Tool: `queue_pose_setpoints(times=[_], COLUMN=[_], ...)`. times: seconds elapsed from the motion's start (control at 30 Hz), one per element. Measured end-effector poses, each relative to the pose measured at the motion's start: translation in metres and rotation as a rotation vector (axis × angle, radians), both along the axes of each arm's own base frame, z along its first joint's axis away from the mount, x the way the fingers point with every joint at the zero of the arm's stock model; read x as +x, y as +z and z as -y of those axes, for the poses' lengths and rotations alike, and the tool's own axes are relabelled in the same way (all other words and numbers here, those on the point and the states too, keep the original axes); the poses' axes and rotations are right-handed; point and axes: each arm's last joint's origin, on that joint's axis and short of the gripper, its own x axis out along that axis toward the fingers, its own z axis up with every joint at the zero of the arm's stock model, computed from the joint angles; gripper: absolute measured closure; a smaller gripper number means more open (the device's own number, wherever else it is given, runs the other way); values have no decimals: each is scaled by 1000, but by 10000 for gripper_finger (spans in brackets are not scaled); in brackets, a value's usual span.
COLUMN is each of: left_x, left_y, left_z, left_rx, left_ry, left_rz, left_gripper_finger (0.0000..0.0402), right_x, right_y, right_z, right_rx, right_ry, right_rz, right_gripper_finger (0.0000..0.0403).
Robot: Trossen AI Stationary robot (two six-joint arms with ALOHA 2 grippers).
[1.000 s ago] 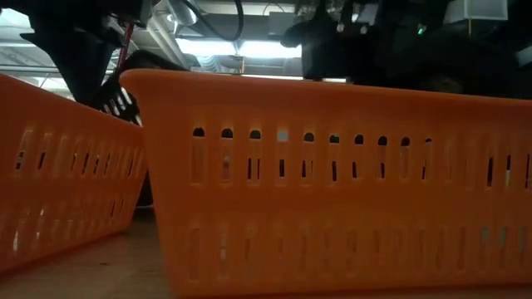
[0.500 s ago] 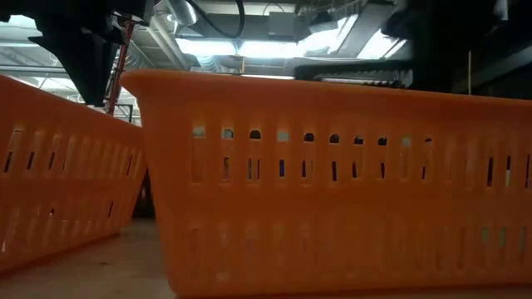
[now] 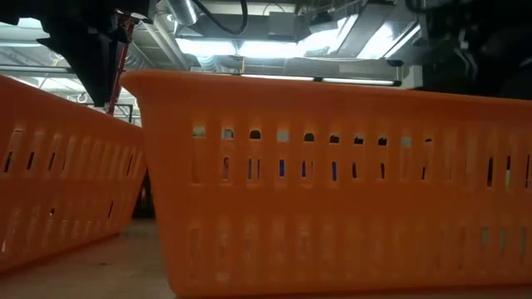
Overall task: Stack baskets by color
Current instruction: Stack the bottom right black bin on the top black bin
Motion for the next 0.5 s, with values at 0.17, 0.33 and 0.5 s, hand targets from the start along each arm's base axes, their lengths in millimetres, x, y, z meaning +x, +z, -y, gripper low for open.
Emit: queue_pose_setpoints(times=[0.17, 0.33, 0.5], left_x=[0, 1, 1], left_y=[0, 0, 0], left_z=[0, 0, 0], left_rx=[1, 8, 5], left_ry=[0, 1, 2], left_rz=[2, 11, 18], left_gripper_finger=[342, 342, 342], right_x=[-15, -17, -23], right_y=[-9, -9, -14], right_z=[35, 66, 88], right_rx=[116, 230, 289], right_ry=[-1, 86, 101], right_rz=[83, 193, 206], right_gripper_finger=[403, 403, 403])
